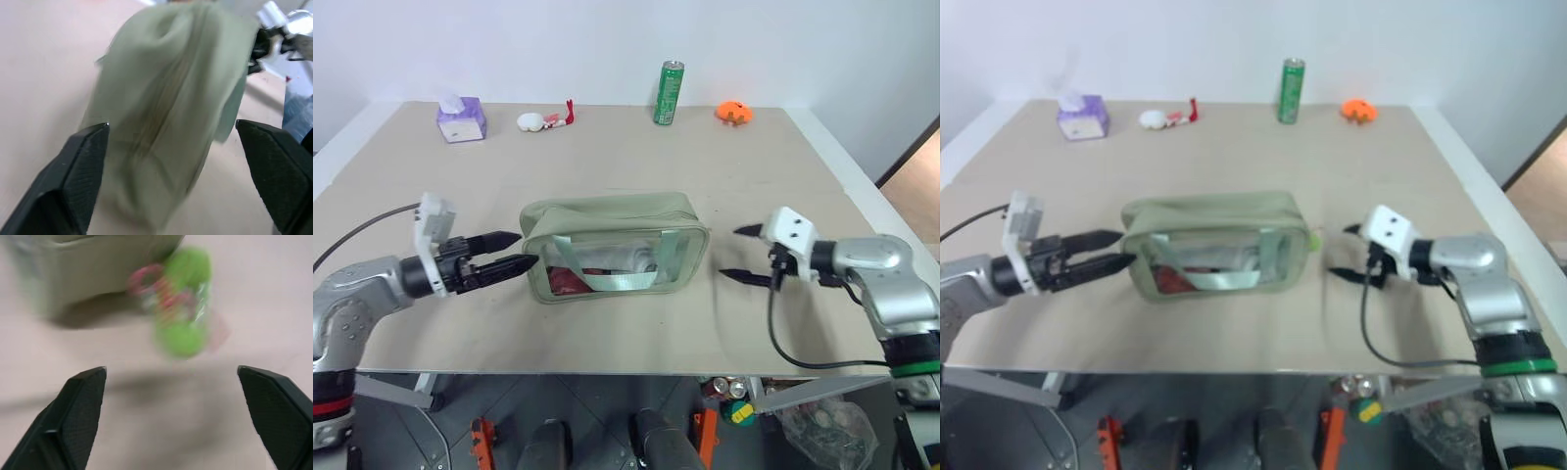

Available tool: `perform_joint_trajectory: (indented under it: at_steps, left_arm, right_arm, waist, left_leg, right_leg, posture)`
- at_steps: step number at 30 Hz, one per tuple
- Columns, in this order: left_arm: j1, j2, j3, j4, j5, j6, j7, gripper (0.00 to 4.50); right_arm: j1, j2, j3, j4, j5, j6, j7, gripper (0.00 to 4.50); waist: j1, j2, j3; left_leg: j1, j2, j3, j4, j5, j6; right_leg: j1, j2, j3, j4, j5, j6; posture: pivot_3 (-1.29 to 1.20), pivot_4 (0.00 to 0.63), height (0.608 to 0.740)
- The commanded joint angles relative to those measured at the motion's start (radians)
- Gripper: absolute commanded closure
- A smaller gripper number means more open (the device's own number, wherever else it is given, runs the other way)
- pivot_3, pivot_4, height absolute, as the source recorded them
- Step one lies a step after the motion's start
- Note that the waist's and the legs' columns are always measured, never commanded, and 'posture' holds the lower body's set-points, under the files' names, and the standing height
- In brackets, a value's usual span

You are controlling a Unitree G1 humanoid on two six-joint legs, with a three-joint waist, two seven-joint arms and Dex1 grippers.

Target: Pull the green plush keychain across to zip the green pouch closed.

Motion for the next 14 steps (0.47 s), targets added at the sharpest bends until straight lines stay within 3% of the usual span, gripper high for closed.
perform_joint_trajectory:
  at_steps: [1,8,14]
  left_arm:
    - [0.060,0.051,0.147,-0.032,-0.057,0.022,-0.010,0.40]
    - [0.218,0.031,0.359,0.034,-0.088,0.028,0.053,0.40]
    - [0.260,-0.055,0.335,-0.041,-0.086,0.011,0.140,0.40]
  right_arm:
    - [0.007,-0.054,-0.162,-0.068,0.166,0.150,0.042,0.24]
    - [0.096,-0.055,-0.357,-0.196,0.388,0.371,0.007,0.24]
    - [0.097,0.025,-0.315,-0.263,0.429,0.435,-0.075,0.24]
  waist:
    - [-0.003,0.001,0.000]
    - [-0.001,0.001,0.000]
    - [0.000,0.000,0.000]
  left_leg:
    - [0.000,0.000,0.001,0.000,0.000,0.000]
    - [0.001,0.002,0.001,0.000,0.000,0.000]
    - [0.001,0.002,0.002,0.002,0.000,0.000]
  right_leg:
    - [0.000,0.000,0.000,0.000,-0.001,-0.002]
    - [0.000,0.001,0.000,0.000,-0.002,-0.005]
    - [0.001,0.000,0.000,0.000,-0.002,-0.005]
  posture:
    - [0.00,0.150,0.740]
    - [0.00,0.150,0.740]
    - [0.00,0.150,0.740]
